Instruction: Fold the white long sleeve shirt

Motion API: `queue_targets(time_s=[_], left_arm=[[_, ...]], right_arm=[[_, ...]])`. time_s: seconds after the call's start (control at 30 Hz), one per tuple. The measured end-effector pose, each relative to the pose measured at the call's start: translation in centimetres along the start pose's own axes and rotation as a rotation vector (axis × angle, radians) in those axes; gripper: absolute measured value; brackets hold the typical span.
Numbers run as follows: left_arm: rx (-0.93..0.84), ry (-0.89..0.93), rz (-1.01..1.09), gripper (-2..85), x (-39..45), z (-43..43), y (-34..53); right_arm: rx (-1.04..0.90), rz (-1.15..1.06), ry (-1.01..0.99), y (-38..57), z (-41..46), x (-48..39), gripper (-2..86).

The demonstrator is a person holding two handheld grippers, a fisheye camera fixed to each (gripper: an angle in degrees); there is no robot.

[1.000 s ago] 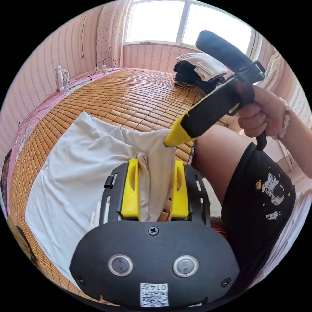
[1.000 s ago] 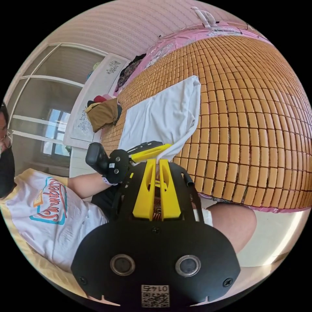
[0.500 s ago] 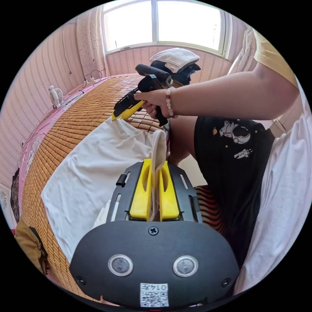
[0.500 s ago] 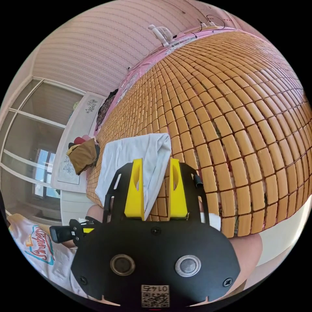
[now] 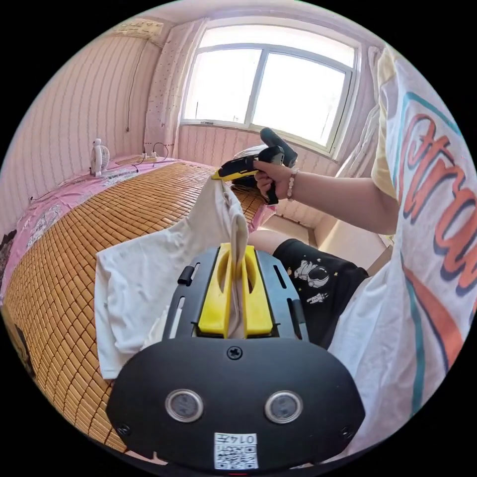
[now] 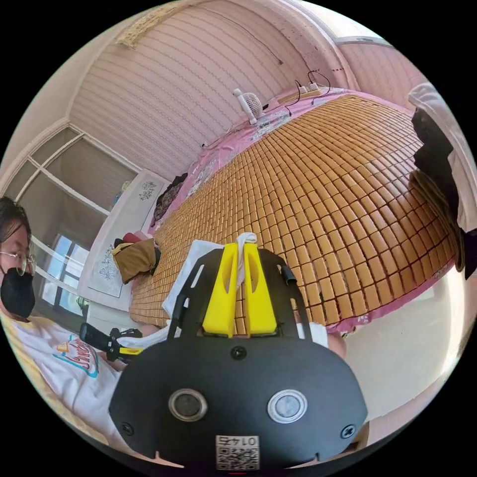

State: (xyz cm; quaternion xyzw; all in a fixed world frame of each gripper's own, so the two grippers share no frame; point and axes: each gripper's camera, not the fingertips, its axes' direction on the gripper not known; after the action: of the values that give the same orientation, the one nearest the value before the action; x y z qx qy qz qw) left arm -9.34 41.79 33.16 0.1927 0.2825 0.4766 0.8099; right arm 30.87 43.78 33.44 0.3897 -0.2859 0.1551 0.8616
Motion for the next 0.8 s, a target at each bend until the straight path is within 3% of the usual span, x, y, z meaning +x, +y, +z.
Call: queue_targets(time_s=[0.1,0.23,0.37,0.47,0.6,0.7,0.8], left_arm=[[0.058,-0.026,-0.113,0.6,-2.3,-1.8,0.5],[0.079,-0.133,-0.299,2.3,-6.7,-4.2,2.8],[-0.039,-0.226,-0.624,7.7,-13.2,-3.9,6.8],[-0.139,-0.313,-0.805,9.8,-16.6,-3.2,9.2],[-0.129,-0.272,-0.832,10.9,-17.8,-3.0,9.0],[-0.128,-0.307,-0.784,11.4,-17.3,-3.2,8.2],[-0.178,-0.46,-0.749,11.4,-16.8,-3.3,7.4]], right_arm=[[-0.043,-0.128,0.022,-2.0,-0.5,-3.9,1.5],[-0.136,-0.288,-0.014,-4.7,5.3,-10.8,2.7],[-0.206,-0.375,-0.05,-5.3,13.3,-15.9,4.9],[-0.311,-0.408,0.076,-4.6,19.2,-17.8,6.0],[-0.446,-0.52,0.22,-2.3,23.3,-19.6,8.7],[-0.417,-0.62,0.323,-1.1,23.9,-21.1,11.5],[-0.42,-0.661,0.374,-0.9,25.2,-21.8,13.5]])
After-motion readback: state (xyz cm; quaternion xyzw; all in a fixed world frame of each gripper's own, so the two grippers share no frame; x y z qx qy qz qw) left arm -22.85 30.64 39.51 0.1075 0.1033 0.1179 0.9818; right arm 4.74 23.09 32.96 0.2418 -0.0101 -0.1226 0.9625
